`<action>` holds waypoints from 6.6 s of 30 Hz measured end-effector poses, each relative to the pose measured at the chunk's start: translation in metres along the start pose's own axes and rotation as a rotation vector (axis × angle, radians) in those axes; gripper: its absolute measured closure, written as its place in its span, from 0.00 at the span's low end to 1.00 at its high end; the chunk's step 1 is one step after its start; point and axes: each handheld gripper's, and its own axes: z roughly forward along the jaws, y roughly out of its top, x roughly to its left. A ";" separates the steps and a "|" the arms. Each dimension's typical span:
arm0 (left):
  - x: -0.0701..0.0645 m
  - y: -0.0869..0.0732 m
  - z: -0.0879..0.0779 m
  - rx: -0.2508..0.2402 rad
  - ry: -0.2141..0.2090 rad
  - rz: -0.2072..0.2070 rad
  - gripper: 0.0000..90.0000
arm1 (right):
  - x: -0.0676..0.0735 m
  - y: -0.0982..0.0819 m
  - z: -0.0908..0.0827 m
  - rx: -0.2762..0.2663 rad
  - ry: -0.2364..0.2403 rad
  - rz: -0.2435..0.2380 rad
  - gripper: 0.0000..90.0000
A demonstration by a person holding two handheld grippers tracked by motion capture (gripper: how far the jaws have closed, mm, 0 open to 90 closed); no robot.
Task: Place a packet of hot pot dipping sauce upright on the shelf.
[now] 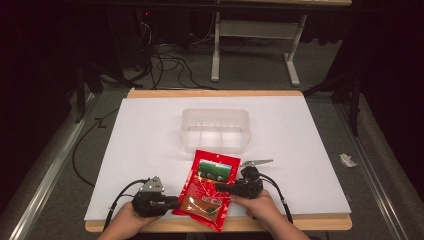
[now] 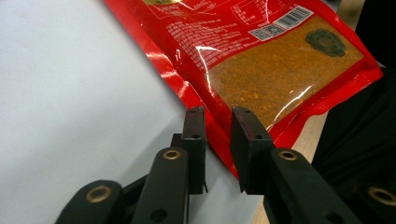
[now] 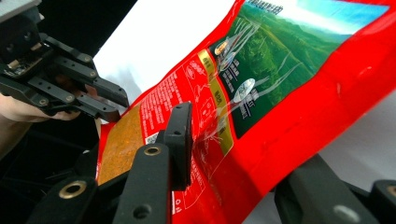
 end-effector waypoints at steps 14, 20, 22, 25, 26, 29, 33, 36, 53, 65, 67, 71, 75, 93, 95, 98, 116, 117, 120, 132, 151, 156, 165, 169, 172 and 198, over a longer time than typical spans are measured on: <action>0.010 0.013 -0.005 -0.179 0.096 0.001 0.60 | 0.001 0.000 -0.001 0.020 0.028 -0.033 1.00; 0.017 0.020 -0.012 -0.258 0.132 -0.005 0.60 | 0.006 0.002 -0.005 0.007 0.045 -0.096 1.00; 0.018 0.021 -0.014 -0.273 0.140 -0.004 0.60 | 0.009 0.002 -0.008 -0.007 0.048 -0.124 1.00; 0.020 0.023 -0.015 -0.286 0.147 -0.009 0.60 | 0.012 0.003 -0.011 -0.019 0.045 -0.152 1.00; 0.021 0.024 -0.017 -0.300 0.150 -0.013 0.60 | 0.013 0.003 -0.013 -0.029 0.046 -0.158 1.00; 0.022 0.025 -0.018 -0.311 0.156 -0.011 0.60 | 0.015 0.005 -0.020 -0.062 0.041 -0.175 1.00; 0.024 0.026 -0.020 -0.326 0.165 -0.007 0.60 | 0.014 0.007 -0.031 -0.115 0.024 -0.186 1.00; 0.024 0.027 -0.020 -0.350 0.173 -0.011 0.60 | 0.014 0.008 -0.039 -0.148 0.007 -0.196 1.00; 0.034 0.031 -0.025 -0.437 0.264 0.020 0.47 | 0.021 0.012 -0.086 -0.303 -0.137 -0.306 1.00; 0.033 0.032 -0.026 -0.457 0.265 0.023 0.47 | 0.021 0.014 -0.112 -0.403 -0.227 -0.329 1.00; 0.033 0.032 -0.026 -0.459 0.268 0.027 0.47 | 0.021 0.014 -0.116 -0.422 -0.242 -0.333 1.00; 0.033 0.032 -0.026 -0.460 0.267 0.026 0.47 | 0.020 0.015 -0.123 -0.456 -0.267 -0.333 1.00; 0.034 0.032 -0.026 -0.458 0.267 0.030 0.47 | 0.020 0.015 -0.130 -0.488 -0.303 -0.331 1.00; 0.029 0.036 -0.013 -0.447 0.244 0.059 0.47 | 0.032 0.025 -0.149 -0.610 -0.379 -0.324 1.00; 0.029 0.036 -0.013 -0.442 0.240 0.065 0.47 | 0.035 0.032 -0.148 -0.614 -0.392 -0.333 1.00; 0.029 0.037 -0.013 -0.447 0.235 0.065 0.47 | 0.036 0.046 -0.145 -0.636 -0.394 -0.314 1.00; 0.029 0.034 -0.015 -0.430 0.234 0.072 0.47 | 0.008 0.125 -0.093 -0.729 -0.457 -0.210 1.00; 0.029 0.034 -0.015 -0.430 0.234 0.072 0.47 | 0.006 0.127 -0.090 -0.732 -0.458 -0.204 1.00; 0.030 0.034 -0.016 -0.427 0.236 0.078 0.47 | 0.004 0.133 -0.078 -0.739 -0.455 -0.179 1.00; 0.029 0.034 -0.016 -0.428 0.230 0.068 0.47 | -0.002 0.136 -0.040 -0.788 -0.526 -0.185 1.00; 0.029 0.033 -0.016 -0.416 0.228 0.069 0.47 | -0.023 0.119 -0.025 -0.757 -0.504 -0.171 1.00; 0.029 0.032 -0.015 -0.408 0.230 0.071 0.47 | -0.020 0.117 -0.028 -0.704 -0.531 -0.230 1.00; 0.030 0.031 -0.015 -0.399 0.230 0.067 0.47 | -0.018 0.114 -0.032 -0.601 -0.565 -0.288 1.00; 0.030 0.031 -0.015 -0.396 0.229 0.068 0.47 | -0.015 0.112 -0.032 -0.559 -0.585 -0.319 1.00; 0.030 0.031 -0.015 -0.396 0.228 0.065 0.47 | -0.014 0.111 -0.032 -0.546 -0.589 -0.322 1.00; 0.031 0.029 -0.015 -0.381 0.236 0.076 0.47 | -0.024 0.095 -0.027 -0.495 -0.596 -0.297 1.00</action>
